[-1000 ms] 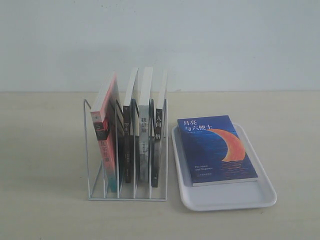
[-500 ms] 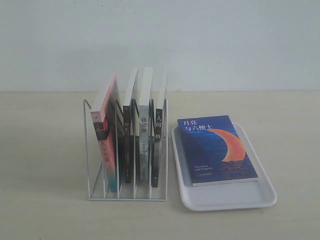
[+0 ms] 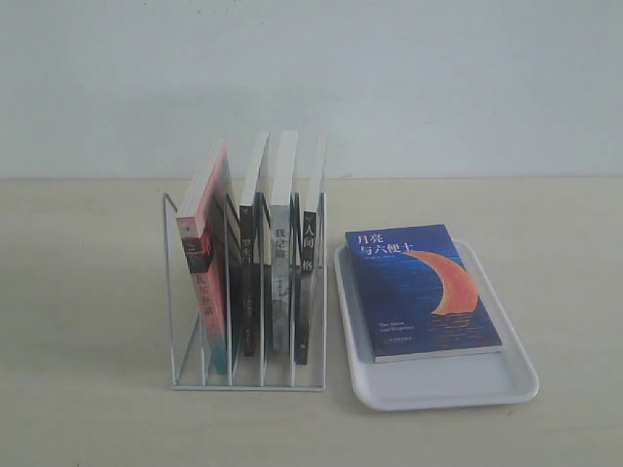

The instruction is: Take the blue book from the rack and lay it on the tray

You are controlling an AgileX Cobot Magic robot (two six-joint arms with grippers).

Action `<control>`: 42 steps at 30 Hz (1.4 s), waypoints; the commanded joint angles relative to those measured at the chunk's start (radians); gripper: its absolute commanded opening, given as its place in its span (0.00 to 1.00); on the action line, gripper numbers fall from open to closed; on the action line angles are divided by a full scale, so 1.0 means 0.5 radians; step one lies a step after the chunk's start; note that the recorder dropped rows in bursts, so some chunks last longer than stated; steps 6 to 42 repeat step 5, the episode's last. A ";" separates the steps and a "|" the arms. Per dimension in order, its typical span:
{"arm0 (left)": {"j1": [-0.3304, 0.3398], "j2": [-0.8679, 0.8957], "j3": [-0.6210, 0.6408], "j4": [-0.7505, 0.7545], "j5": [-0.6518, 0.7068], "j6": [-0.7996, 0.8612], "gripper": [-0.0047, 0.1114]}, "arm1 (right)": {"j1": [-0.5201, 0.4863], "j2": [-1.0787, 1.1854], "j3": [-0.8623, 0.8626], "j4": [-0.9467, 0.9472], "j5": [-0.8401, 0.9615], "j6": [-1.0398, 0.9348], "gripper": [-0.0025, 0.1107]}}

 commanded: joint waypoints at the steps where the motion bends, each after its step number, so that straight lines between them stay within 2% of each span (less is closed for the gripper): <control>1: 0.002 -0.008 0.008 0.006 0.002 0.008 0.08 | -0.005 -0.010 -0.001 -0.007 -0.018 -0.006 0.02; 42: 0.002 -0.008 0.008 0.006 0.002 0.008 0.08 | -0.005 -0.010 -0.001 -0.007 -0.018 -0.006 0.02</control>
